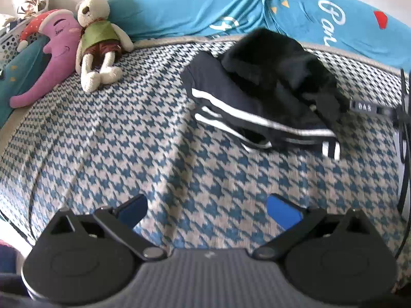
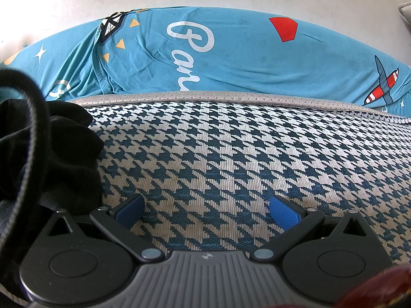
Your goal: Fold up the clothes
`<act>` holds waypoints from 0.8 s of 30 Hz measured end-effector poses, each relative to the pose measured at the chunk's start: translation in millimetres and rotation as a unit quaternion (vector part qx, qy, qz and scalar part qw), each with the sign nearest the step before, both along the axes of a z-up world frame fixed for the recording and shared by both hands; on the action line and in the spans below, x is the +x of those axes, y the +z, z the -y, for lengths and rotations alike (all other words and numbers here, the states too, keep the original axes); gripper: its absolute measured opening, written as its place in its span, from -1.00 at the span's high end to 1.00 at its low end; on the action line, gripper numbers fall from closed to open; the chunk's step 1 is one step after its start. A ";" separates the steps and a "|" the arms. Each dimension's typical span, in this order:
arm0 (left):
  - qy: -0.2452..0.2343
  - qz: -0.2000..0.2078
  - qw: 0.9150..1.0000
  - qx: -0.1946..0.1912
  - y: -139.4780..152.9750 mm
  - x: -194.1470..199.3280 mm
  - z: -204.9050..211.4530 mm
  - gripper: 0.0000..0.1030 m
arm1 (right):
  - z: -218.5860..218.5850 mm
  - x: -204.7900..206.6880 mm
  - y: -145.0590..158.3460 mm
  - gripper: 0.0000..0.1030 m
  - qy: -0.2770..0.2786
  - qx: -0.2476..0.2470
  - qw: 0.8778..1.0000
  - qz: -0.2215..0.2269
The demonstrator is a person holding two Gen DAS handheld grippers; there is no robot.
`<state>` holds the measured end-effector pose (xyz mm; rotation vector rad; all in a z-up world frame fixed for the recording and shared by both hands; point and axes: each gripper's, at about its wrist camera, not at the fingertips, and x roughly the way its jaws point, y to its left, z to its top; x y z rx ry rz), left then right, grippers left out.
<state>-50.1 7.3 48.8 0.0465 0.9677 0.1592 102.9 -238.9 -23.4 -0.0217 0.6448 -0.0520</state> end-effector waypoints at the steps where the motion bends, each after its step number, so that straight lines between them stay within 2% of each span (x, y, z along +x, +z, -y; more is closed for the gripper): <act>1: 0.002 0.003 1.000 0.006 3.7 3.2 0.7 -1.00 | 0.0 0.0 0.0 -1.00 0.000 0.000 1.000 0.000; 5: -0.003 0.020 1.000 0.023 21.7 11.7 8.0 -1.00 | -0.1 -0.1 0.0 -1.00 0.000 0.000 1.000 0.000; 8: -0.024 0.038 0.998 0.038 36.7 10.7 21.8 -1.00 | -0.1 -0.1 0.0 -1.00 0.000 0.000 1.000 0.000; 14: -0.055 0.055 0.996 0.035 55.0 4.0 48.1 -1.00 | -0.1 0.0 0.1 -1.00 0.000 0.000 1.000 0.000; 18: -0.077 0.059 0.995 0.036 58.0 -2.1 62.0 -1.00 | -0.1 -0.1 0.0 -1.00 0.000 0.000 1.000 0.000; 24: -0.079 0.044 0.995 0.044 47.8 -4.3 65.0 -1.00 | 0.0 0.0 0.1 -1.00 0.000 0.000 1.000 0.000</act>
